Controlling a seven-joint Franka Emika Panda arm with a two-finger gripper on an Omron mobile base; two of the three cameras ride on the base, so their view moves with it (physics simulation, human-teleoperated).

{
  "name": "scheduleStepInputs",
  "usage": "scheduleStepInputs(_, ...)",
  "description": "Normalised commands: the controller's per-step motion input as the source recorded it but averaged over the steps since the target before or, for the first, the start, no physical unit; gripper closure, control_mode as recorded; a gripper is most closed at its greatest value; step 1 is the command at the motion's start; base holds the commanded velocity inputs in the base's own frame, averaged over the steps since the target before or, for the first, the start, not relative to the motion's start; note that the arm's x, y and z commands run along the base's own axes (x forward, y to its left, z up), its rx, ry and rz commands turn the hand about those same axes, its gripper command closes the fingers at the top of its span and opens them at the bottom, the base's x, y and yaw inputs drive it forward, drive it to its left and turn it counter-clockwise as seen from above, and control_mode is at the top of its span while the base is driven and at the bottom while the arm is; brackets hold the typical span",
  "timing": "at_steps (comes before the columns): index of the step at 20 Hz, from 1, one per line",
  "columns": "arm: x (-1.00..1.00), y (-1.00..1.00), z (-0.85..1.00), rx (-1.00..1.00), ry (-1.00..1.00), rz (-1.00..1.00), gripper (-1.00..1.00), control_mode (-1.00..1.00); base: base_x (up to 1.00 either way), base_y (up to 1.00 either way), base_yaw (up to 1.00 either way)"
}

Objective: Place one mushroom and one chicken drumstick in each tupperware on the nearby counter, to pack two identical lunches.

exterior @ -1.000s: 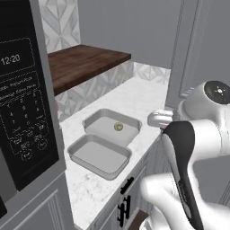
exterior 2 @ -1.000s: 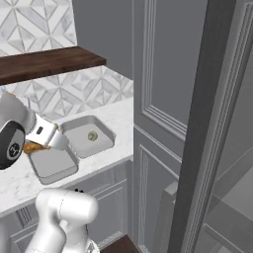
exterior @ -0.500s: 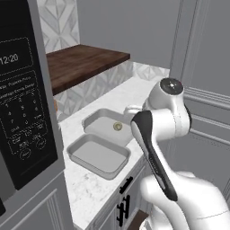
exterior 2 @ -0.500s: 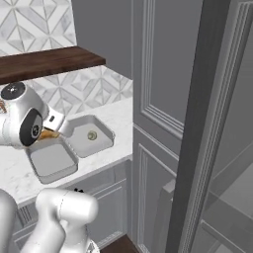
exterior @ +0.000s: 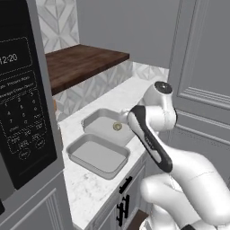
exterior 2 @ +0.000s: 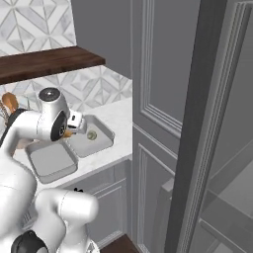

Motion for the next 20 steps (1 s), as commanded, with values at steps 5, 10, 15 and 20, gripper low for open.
scheduleStepInputs(5,0.82,0.15,-0.42,-0.04,0.13,0.28,1.0,-1.0,0.0,0.0,0.0)
scheduleStepInputs(10,0.88,0.35,-0.21,-0.08,0.13,0.35,1.0,-1.0,0.0,0.0,0.0)
scheduleStepInputs(15,0.76,0.5,-0.27,-0.13,0.02,0.11,1.0,-1.0,0.0,0.0,0.0)
scheduleStepInputs(20,0.37,0.0,-0.14,0.0,0.0,0.0,1.0,-1.0,0.0,0.0,0.0)
